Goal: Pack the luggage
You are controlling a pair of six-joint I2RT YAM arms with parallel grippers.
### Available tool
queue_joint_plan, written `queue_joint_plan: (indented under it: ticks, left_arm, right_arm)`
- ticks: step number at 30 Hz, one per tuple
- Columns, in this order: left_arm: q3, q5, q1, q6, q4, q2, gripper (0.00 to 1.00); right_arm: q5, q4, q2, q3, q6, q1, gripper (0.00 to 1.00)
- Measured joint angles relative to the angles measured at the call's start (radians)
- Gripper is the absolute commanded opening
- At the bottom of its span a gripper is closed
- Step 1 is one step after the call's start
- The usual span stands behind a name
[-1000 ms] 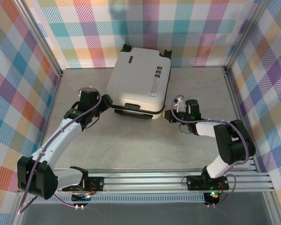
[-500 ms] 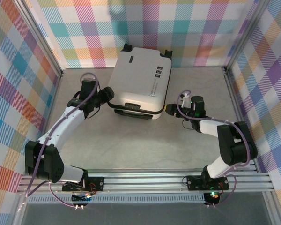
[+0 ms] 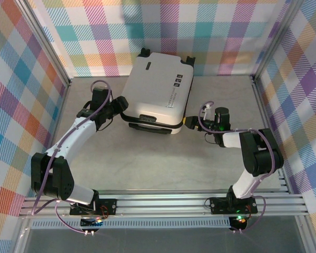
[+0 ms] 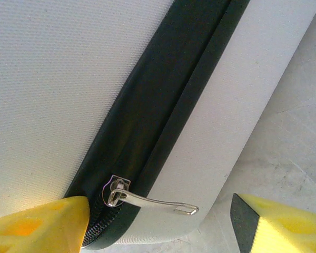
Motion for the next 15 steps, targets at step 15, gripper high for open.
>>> queue_joint_plan:
  ticks: [15]
  left_arm:
    - [0.016,-0.012,0.001,0.016,-0.036,-0.012,0.66]
  right_arm:
    - [-0.098,0.298,0.129,-0.045,0.252,-0.032,0.71]
